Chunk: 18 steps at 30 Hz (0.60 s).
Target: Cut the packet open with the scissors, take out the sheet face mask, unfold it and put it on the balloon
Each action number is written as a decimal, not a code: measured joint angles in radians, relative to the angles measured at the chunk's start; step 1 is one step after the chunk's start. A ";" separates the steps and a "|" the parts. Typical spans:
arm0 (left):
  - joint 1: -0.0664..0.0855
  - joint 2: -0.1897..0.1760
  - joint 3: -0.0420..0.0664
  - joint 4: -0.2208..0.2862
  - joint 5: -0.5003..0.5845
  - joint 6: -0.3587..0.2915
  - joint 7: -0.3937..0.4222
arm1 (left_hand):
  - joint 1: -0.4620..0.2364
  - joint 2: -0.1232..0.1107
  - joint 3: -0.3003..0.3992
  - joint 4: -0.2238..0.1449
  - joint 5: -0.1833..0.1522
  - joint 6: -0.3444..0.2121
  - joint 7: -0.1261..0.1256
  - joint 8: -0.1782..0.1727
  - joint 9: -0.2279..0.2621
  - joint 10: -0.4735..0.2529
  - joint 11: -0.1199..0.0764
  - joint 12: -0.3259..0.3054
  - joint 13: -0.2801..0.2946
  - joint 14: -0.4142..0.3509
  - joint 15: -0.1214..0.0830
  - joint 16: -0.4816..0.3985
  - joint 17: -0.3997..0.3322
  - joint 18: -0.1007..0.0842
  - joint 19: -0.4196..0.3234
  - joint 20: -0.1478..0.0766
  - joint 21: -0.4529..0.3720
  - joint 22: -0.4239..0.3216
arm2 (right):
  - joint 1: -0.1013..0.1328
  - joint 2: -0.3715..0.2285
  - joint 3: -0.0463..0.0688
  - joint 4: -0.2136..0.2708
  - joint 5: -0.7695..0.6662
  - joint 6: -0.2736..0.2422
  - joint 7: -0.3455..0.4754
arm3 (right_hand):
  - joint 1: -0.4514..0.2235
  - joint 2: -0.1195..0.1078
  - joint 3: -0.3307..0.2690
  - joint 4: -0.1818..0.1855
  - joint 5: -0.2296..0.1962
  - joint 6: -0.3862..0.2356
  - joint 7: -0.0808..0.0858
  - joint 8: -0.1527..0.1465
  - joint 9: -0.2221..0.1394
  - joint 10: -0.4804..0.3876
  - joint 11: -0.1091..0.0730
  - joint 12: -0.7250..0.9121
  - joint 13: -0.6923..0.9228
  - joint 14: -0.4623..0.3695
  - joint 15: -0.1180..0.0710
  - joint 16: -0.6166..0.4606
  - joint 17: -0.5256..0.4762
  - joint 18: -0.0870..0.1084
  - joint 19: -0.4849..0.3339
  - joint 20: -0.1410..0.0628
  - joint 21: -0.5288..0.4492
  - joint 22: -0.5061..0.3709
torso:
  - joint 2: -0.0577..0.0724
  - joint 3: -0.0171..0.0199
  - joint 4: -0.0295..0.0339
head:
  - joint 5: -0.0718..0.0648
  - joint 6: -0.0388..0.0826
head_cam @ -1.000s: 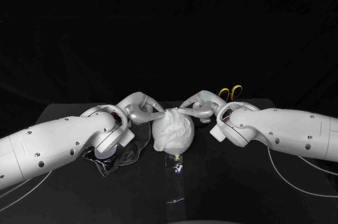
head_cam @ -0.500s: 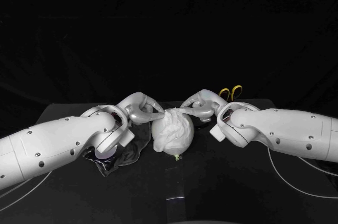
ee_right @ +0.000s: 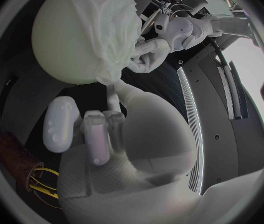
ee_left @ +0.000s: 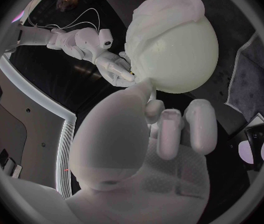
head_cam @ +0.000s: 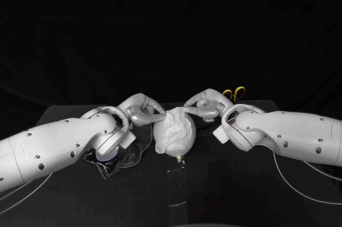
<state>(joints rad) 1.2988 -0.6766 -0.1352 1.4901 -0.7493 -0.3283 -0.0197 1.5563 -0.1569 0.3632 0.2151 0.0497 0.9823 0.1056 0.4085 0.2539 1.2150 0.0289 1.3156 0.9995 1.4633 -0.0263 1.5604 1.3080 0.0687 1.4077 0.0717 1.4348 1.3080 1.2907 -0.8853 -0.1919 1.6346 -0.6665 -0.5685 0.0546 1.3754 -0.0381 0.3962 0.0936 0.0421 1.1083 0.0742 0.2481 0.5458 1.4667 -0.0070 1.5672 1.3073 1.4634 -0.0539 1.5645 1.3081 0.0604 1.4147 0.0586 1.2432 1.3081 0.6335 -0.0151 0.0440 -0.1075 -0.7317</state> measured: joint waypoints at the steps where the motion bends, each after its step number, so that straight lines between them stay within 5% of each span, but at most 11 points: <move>1: 0.000 0.000 0.000 0.000 0.000 0.000 0.000 | 0.000 0.000 0.000 0.000 0.000 0.000 0.000 0.000 0.000 0.000 0.000 0.000 0.000 0.000 0.000 0.000 0.000 0.000 0.000 0.000 0.000 0.000 | 0.000 -0.001 0.000 0.001 0.001 -0.003 0.002 | 0.000 0.000 0.000 0.000 0.000 0.000 0.000 0.000 0.000 0.000 0.000 0.000 0.000 0.000 0.000 0.001 0.000 0.000 0.000 0.000 0.002 0.000 | 0.000 0.0001 0.0001 | 0.000 0.000; 11: 0.000 -0.004 0.000 0.001 0.014 -0.006 0.011 | -0.060 -0.052 -0.017 0.023 0.000 -0.051 0.032 -0.030 -0.015 -0.050 0.025 -0.044 -0.078 0.003 0.007 -0.001 0.000 0.000 0.000 0.000 0.000 0.000 | 0.000 -0.021 0.000 0.013 0.001 -0.035 0.005 | 0.000 0.000 0.004 -0.004 0.004 0.000 0.000 0.000 0.000 0.000 0.000 -0.001 0.001 0.000 0.000 0.003 -0.001 0.000 0.003 -0.003 0.005 0.000 | 0.000 0.0000 0.0000 | 0.000 0.000; 18: 0.000 -0.007 0.000 0.002 0.026 -0.013 0.021 | -0.071 -0.063 -0.030 0.029 0.000 -0.075 0.040 -0.039 -0.021 -0.104 0.036 -0.086 -0.151 0.003 0.014 -0.001 0.000 0.000 -0.012 0.012 -0.007 -0.011 | 0.000 -0.036 0.001 0.032 -0.001 -0.058 0.010 | 0.000 0.000 0.008 -0.008 0.004 0.000 0.000 0.000 0.000 0.000 0.000 -0.002 0.001 0.000 0.000 0.002 -0.001 -0.001 0.003 -0.003 0.011 -0.001 | 0.000 0.0000 -0.0006 | 0.001 0.001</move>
<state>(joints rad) 1.2987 -0.6833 -0.1356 1.4920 -0.7232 -0.3418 0.0011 1.4852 -0.2201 0.3336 0.2443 0.0497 0.9069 0.1452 0.3700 0.2331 1.1105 0.0644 1.2300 0.8482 1.4667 -0.0119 1.5592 1.3080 0.0688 1.3954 0.0840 1.4278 1.2973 1.2906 -0.9214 -0.1912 1.6664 -0.6678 -0.6265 0.0644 1.3753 -0.0381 0.4045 0.0853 0.0462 1.1082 0.0737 0.2483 0.5457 1.4666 -0.0069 1.5655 1.3081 1.4635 -0.0540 1.5669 1.3074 0.0598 1.4181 0.0552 1.2538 1.3073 0.6335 -0.0151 0.0434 -0.1066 -0.7303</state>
